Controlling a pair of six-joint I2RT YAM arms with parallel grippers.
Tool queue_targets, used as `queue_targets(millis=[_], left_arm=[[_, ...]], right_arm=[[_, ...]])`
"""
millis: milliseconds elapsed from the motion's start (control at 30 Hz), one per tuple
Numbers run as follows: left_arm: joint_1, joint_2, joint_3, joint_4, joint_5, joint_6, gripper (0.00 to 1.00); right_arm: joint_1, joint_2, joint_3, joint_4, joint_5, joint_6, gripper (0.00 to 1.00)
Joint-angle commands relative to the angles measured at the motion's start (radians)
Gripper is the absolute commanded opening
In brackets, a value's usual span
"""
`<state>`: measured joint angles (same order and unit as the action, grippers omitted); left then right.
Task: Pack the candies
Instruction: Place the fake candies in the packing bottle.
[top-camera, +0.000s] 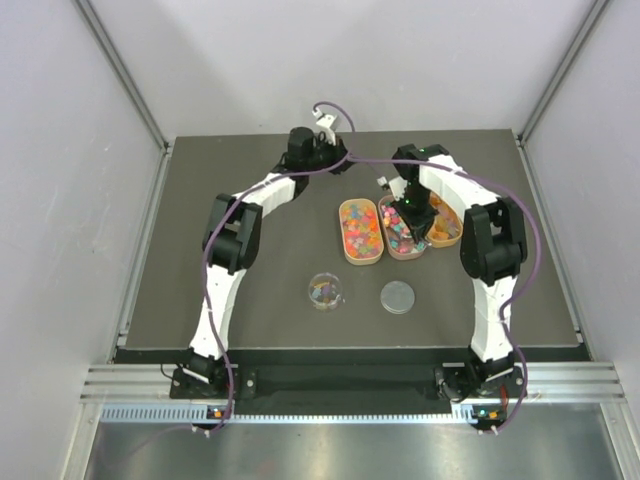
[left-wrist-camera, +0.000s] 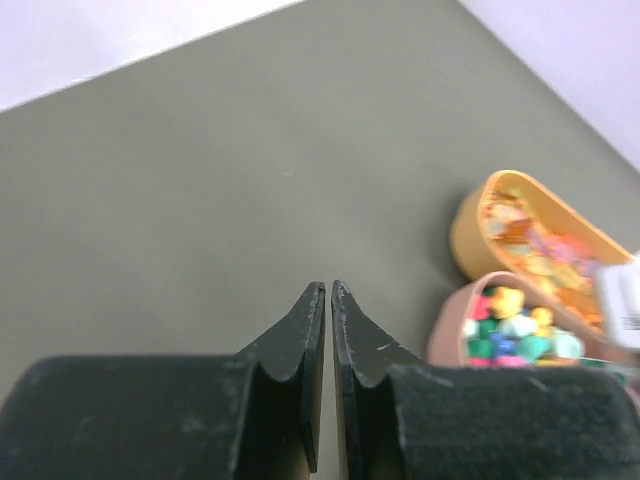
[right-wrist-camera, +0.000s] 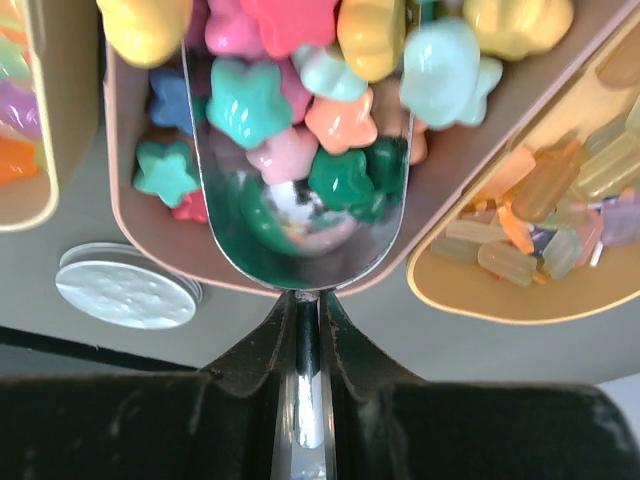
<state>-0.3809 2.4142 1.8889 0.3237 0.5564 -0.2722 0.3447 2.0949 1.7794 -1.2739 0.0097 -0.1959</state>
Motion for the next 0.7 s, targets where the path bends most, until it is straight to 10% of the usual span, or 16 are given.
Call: queue_targets(millis=[0, 667], left_arm=[[-0.019, -0.003, 0.042, 0.043, 0.013, -0.024, 0.11], [0.056, -0.221, -0.217, -0.063, 0.062, 0.064, 0.09]], right_arm=[[0.02, 0.039, 0.084, 0.042, 0.015, 0.032, 0.0], [0.024, 0.131, 0.152, 0.084, -0.125, 0.035, 0.0]])
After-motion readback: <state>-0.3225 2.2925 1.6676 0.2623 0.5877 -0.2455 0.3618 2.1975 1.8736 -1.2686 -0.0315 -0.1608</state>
